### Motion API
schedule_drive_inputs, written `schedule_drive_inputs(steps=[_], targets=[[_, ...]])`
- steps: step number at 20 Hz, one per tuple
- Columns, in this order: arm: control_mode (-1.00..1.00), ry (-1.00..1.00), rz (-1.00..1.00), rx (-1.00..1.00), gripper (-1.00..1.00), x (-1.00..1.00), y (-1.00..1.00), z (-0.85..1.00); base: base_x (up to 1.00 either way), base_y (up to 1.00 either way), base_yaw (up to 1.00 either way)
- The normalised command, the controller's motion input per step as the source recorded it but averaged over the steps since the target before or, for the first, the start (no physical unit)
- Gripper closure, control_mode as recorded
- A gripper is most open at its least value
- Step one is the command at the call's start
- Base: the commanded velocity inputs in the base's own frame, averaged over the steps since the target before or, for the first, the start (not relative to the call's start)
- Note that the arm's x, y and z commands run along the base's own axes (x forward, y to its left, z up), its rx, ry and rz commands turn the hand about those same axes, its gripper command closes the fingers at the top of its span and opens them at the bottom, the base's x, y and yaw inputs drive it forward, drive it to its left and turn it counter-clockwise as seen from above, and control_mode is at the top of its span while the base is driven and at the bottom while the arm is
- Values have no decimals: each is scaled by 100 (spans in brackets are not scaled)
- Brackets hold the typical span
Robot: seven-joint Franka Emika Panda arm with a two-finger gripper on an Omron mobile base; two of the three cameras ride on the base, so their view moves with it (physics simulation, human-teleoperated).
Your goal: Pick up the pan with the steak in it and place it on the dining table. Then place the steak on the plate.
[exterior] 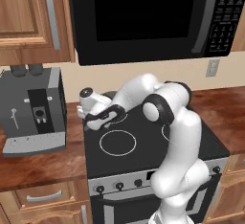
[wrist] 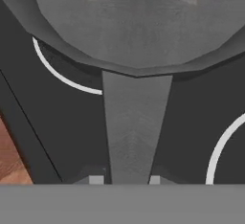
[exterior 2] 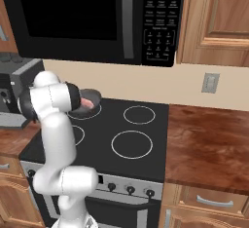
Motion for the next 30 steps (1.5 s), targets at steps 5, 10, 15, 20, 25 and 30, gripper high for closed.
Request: schedule_drive_inputs(steps=[5, 10, 15, 20, 25, 30], targets=[[-100, -8, -10, 0, 100, -29, 1, 55, 0, 0, 0], [-100, -2, -10, 0, 100, -59, -5, 50, 0, 0, 0], [-100, 0, -10, 3, 100, -74, -14, 42, 0, 0, 0], [-100, 0, -11, 3, 100, -76, -16, 46, 0, 0, 0], [-100, 0, -10, 3, 100, -83, -20, 45, 0, 0, 0], [-100, 0, -8, 3, 100, -84, -27, 46, 0, 0, 0]])
